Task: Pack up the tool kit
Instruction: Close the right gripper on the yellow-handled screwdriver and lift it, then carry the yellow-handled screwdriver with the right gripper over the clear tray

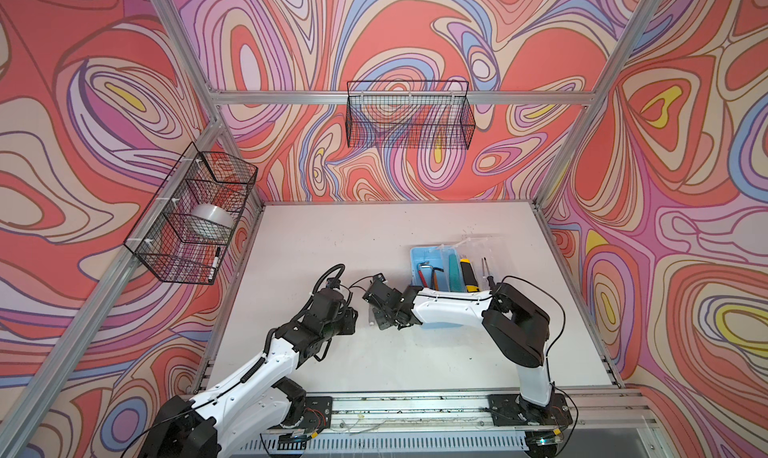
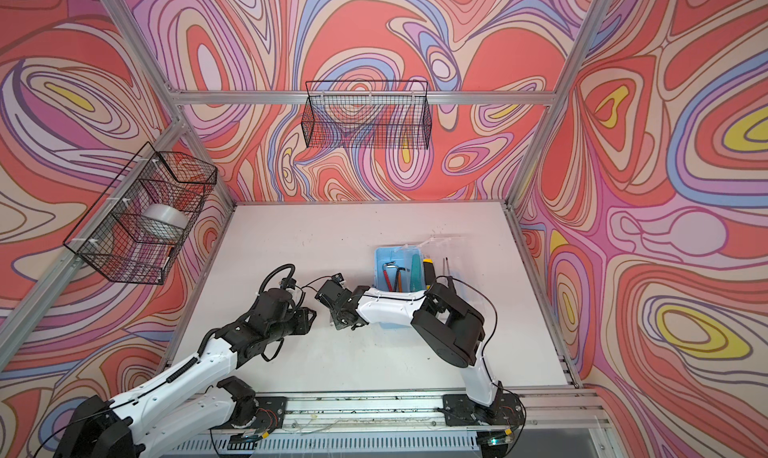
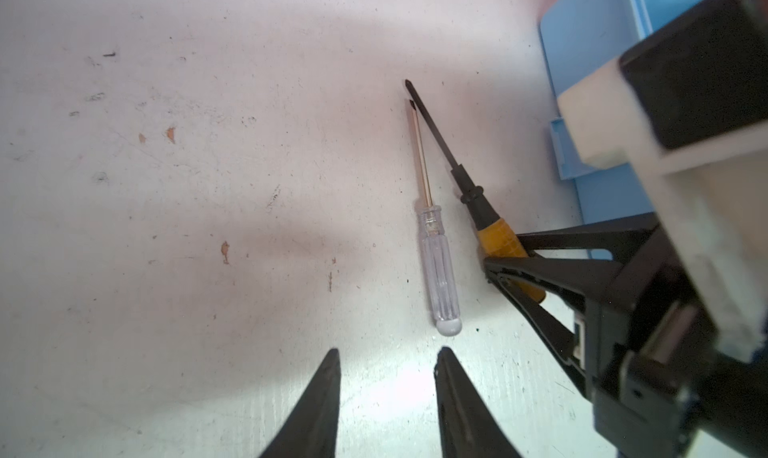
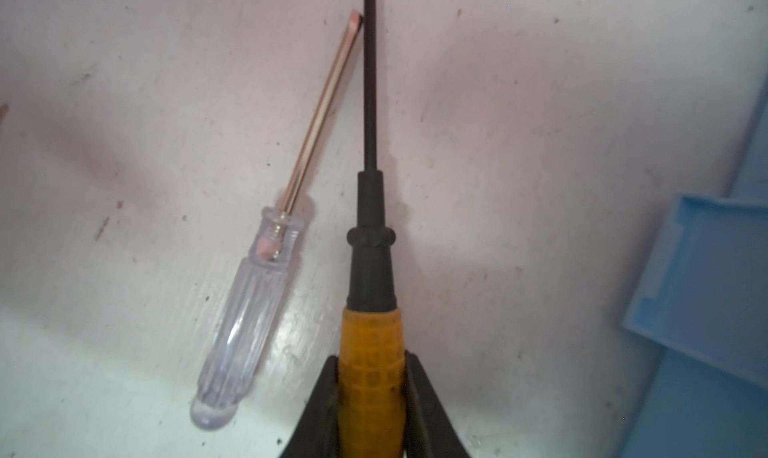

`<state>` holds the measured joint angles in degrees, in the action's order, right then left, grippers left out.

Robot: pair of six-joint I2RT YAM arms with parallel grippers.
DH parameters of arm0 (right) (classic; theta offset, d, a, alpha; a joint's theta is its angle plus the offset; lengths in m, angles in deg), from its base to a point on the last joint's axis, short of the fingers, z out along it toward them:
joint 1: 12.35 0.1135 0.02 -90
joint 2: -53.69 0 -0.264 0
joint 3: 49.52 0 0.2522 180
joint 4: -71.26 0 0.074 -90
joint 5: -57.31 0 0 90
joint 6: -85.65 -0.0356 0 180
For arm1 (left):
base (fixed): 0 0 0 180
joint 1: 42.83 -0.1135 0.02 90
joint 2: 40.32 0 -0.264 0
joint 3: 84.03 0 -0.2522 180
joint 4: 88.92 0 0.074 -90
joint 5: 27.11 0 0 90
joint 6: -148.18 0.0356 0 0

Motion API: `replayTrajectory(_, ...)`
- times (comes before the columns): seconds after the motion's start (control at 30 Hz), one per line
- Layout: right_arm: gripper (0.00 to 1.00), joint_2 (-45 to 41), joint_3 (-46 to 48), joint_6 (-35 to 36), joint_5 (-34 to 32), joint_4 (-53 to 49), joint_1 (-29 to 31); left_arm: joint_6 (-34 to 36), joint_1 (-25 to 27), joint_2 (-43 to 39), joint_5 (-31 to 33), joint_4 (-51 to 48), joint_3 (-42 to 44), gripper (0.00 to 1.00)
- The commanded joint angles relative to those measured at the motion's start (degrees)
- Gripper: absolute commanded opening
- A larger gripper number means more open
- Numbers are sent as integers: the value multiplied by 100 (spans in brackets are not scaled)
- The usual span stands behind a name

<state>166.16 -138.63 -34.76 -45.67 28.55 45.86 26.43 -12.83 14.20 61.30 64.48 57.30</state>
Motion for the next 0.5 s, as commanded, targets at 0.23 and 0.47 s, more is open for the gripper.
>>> replayTrajectory(0.23, 0, -2400, 313, 321, -664, -1162, -411, -14, -16, 133, -68, 174, -77, 39)
replayTrajectory(0.47, 0, -4374, 922, 670, -1311, -2152, -1761, -54, -20, 226, -105, 334, 21, 39)
